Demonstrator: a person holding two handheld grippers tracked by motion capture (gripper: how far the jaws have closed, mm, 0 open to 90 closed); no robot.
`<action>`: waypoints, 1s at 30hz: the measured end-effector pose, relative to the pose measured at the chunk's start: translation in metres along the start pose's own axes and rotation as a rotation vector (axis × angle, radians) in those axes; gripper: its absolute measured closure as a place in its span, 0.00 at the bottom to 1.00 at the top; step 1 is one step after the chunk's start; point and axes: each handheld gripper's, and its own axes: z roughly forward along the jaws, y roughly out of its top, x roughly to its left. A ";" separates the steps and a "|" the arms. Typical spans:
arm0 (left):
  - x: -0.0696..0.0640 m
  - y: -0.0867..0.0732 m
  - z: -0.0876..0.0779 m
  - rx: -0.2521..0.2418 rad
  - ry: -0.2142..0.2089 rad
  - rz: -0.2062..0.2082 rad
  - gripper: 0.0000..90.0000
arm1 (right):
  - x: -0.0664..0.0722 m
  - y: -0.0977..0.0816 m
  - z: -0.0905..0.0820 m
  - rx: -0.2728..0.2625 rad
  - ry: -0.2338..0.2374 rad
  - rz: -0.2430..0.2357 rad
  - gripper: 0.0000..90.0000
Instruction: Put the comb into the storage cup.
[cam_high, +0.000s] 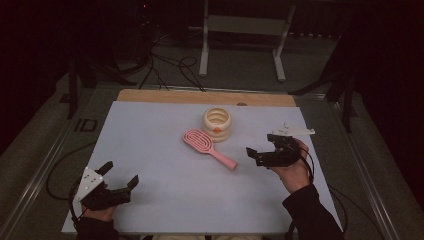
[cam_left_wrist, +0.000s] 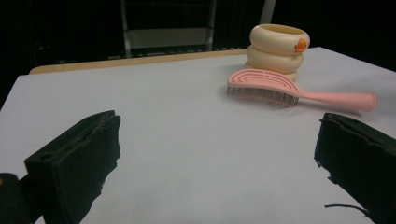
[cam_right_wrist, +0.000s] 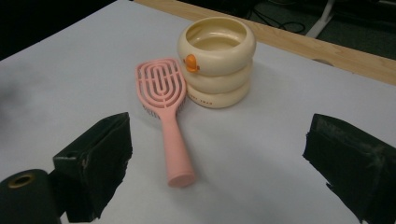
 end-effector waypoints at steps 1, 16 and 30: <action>0.000 0.000 0.000 0.000 0.000 0.000 0.01 | 0.000 0.001 0.001 0.003 -0.001 -0.002 0.08; -0.002 0.000 0.001 0.004 -0.004 0.007 0.01 | 0.007 0.018 0.016 0.048 0.015 -0.050 0.08; -0.001 0.000 0.001 0.005 -0.005 0.008 0.01 | 0.014 0.032 0.038 0.120 0.036 -0.105 0.08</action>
